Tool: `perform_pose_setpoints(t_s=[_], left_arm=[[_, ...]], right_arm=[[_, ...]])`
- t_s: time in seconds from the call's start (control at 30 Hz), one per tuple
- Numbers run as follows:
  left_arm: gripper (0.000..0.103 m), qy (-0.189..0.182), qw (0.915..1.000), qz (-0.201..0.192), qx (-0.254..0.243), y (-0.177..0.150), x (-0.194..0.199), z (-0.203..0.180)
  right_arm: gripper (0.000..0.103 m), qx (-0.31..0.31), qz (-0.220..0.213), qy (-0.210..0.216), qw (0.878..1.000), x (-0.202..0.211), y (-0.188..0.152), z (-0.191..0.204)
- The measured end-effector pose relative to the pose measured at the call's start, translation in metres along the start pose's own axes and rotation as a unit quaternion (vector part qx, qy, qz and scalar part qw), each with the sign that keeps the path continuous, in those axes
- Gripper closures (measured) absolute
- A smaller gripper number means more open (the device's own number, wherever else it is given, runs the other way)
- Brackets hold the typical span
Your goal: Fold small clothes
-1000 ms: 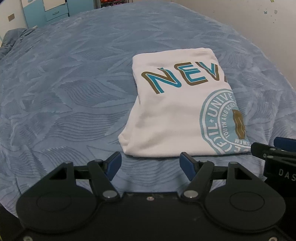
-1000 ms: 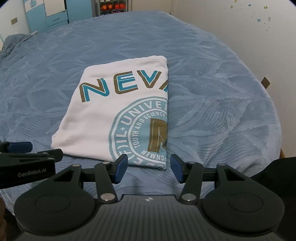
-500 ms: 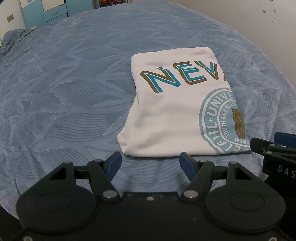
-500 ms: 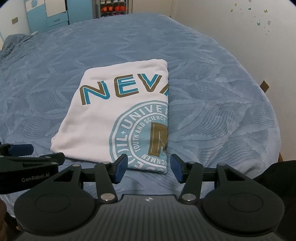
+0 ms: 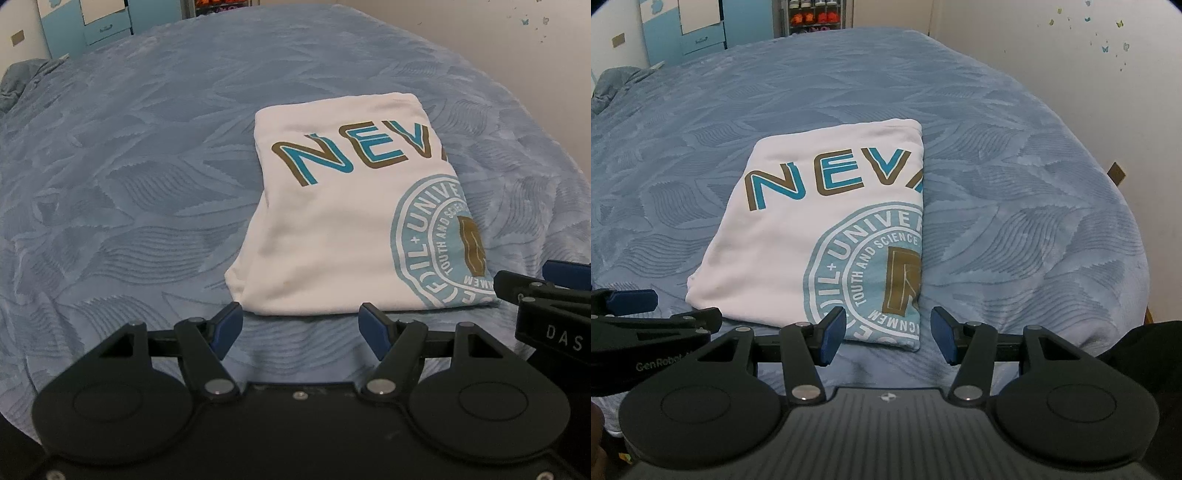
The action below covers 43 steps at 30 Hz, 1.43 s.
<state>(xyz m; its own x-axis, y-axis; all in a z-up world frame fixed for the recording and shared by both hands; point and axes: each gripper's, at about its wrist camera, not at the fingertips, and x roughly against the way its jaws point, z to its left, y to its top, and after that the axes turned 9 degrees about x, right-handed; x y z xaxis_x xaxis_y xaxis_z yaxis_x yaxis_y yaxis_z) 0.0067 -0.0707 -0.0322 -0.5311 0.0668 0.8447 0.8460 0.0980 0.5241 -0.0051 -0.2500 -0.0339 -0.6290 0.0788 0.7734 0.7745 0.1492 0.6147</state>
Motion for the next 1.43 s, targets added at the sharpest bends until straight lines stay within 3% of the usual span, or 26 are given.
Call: perform_pose_setpoints(t_s=[1.27,1.43], left_arm=[[0.032,0.006,1.0000,-0.002,-0.001,0.000,-0.006,0.003],[0.032,0.015,0.9996,-0.020,-0.016,-0.003,-0.002,0.001]], right_arm=[[0.041,-0.002,0.001,-0.006,1.000,-0.010,0.002,0.007],[0.041,-0.002,0.000,-0.006,1.000,-0.010,0.002,0.007]])
